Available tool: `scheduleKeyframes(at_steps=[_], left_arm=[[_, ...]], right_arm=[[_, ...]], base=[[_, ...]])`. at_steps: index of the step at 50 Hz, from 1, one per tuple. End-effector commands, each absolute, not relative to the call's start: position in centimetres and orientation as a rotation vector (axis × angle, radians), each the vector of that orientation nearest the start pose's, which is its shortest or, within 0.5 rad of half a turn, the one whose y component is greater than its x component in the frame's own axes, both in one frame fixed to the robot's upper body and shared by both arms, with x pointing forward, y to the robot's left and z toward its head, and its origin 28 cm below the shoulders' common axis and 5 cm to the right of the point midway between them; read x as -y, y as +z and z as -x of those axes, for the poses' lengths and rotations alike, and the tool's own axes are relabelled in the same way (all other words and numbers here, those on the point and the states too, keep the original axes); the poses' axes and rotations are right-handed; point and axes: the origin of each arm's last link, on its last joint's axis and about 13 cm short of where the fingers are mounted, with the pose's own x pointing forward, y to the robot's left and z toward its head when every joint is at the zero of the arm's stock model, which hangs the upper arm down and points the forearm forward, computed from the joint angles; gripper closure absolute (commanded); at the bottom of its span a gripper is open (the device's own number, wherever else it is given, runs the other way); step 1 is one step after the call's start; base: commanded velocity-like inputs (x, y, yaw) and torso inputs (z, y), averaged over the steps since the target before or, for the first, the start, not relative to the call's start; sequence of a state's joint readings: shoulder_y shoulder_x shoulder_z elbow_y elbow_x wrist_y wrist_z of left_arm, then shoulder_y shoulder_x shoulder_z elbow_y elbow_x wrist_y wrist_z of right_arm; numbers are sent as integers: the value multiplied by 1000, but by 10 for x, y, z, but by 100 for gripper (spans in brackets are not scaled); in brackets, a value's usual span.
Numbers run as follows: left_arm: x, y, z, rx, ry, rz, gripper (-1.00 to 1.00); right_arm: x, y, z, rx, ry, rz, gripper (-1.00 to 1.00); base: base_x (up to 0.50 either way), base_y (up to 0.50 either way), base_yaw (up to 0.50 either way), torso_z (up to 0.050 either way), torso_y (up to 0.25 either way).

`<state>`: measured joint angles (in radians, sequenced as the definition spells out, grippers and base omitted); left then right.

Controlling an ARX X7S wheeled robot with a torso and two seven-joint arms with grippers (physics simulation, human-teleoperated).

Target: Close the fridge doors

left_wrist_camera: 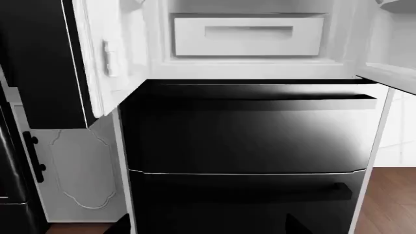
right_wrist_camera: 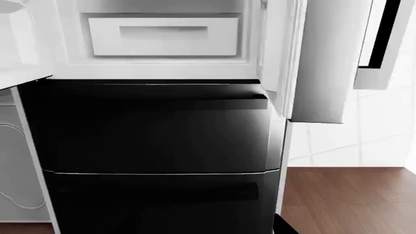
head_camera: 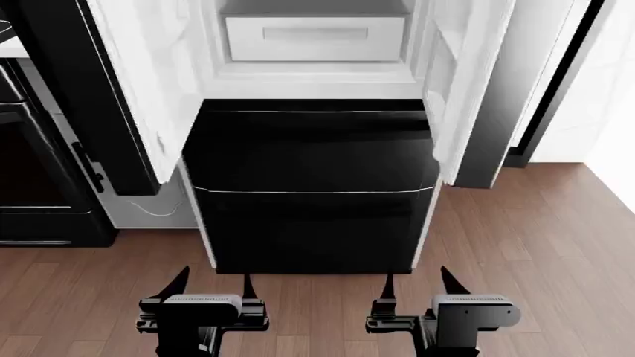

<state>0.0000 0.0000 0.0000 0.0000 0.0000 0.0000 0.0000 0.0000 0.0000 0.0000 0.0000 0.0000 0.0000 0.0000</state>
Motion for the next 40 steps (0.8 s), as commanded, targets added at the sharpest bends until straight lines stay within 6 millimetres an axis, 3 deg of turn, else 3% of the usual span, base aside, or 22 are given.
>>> scheduleKeyframes(at_steps=[1,16,40], left_arm=[[-205,13,-210,1,0,0,-100],[-206,14,-210,5,1,-4,-100],[-205,13,-210,3,-2,-10,-100]], right_arm=[[96,13,-210,0,-2,0,-100],[96,13,-211,-9,-27,1,-100],[97,11,-213,-7,-41,-12,-100]], base=[[0,0,0,0,0],[0,-31,0,0,0],[0,-447,0,0,0]])
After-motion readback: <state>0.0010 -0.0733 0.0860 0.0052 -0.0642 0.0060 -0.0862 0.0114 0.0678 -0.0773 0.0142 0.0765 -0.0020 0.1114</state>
